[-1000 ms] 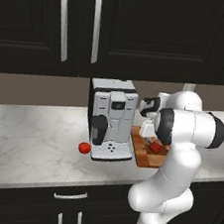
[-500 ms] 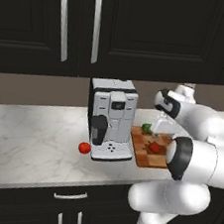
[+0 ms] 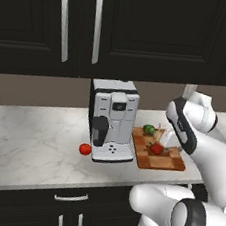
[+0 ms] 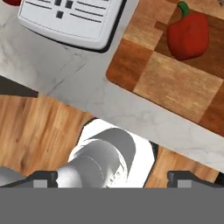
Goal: Place the avocado, onion, tomato, and bell pepper on the cutting board.
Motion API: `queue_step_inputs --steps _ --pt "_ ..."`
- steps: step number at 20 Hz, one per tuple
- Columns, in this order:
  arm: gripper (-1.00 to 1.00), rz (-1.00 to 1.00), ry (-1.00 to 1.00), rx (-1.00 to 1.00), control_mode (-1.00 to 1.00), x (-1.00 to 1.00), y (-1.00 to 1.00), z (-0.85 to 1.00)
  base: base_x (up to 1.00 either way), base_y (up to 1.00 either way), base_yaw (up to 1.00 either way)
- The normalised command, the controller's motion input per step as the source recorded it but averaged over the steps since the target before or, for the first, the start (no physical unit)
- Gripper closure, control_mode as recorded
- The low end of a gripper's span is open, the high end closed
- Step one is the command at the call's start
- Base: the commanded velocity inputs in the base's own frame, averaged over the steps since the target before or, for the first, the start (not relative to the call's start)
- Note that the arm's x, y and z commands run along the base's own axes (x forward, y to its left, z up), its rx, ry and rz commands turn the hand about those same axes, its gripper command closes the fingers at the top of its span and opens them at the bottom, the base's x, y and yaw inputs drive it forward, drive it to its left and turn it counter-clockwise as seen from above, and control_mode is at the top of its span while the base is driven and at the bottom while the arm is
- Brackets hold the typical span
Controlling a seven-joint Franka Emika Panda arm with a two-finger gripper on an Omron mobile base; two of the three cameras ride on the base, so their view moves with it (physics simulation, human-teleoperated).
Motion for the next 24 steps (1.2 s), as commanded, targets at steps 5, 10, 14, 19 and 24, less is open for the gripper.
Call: queue_step_inputs --steps 5,10,14,19,24 --pt "-1.00 0.00 0.00 -0.02 -1.00 -0.50 0.82 0.24 0.00 0.00 0.00" --pt "-1.00 0.00 0.00 -0.04 -1.00 -0.15 0.94 0.10 0.00 0.00 0.00" --pt "-1.00 -0.08 0.00 -0.07 -1.00 0.00 1.00 0.00 0.00 0.00 0.00" --pt "-1.00 -0.20 0.01 -0.11 -1.00 0.03 0.94 0.00 0.00 0.00 0.00" --pt "-1.00 -0.29 0.02 -0.10 -1.00 0.14 0.80 0.00 0.00 0.00 0.00"
